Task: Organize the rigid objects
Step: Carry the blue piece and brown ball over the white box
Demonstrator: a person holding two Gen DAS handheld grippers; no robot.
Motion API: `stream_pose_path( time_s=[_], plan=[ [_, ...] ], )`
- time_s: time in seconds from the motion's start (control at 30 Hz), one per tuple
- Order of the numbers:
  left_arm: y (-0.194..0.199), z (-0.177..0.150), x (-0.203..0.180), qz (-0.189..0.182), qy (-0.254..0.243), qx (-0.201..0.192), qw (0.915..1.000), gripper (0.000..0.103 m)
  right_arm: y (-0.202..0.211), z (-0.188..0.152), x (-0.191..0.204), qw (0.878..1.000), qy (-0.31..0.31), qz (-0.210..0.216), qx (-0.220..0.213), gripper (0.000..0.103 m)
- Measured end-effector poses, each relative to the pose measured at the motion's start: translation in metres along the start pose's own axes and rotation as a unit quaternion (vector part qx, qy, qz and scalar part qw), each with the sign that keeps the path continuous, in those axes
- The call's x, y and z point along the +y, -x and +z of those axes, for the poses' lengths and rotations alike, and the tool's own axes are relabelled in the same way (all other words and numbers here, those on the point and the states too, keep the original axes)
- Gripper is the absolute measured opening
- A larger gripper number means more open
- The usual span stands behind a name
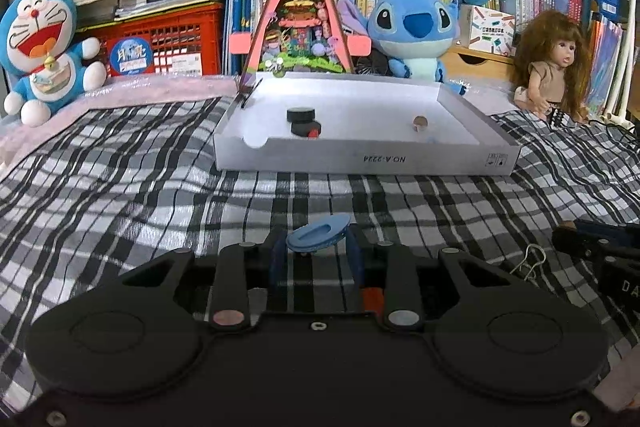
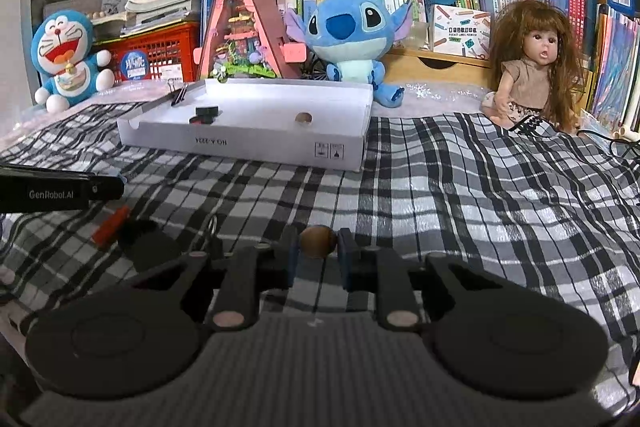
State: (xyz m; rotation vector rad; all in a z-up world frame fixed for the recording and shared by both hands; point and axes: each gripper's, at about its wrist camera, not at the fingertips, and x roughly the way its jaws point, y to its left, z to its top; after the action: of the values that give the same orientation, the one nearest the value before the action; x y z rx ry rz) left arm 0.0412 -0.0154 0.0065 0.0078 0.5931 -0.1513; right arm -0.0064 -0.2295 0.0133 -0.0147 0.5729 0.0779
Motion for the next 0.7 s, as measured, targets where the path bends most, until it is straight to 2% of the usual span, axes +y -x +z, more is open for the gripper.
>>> stream_pose_path(
  time_s=[0.37,0.57,0.7],
  plan=[
    [-0.01,0.036,0.002,-0.015,0.002,0.001,0.9999,0.03,-0.014,0.029,0.001,1.0,-0.011,0.004,0.003,0.025],
    [-0.024,0.067,0.007,-0.022,0.004,-0.005,0.9997,0.03,-0.03,0.057,-0.003,1.0,-0.029,0.005,0.008,0.025],
    [-0.038,0.092,0.011,-0.044,0.007,-0.005,0.999,0.03,-0.044,0.076,-0.007,0.999,-0.038,0.008,0.01,0.025]
  ],
)
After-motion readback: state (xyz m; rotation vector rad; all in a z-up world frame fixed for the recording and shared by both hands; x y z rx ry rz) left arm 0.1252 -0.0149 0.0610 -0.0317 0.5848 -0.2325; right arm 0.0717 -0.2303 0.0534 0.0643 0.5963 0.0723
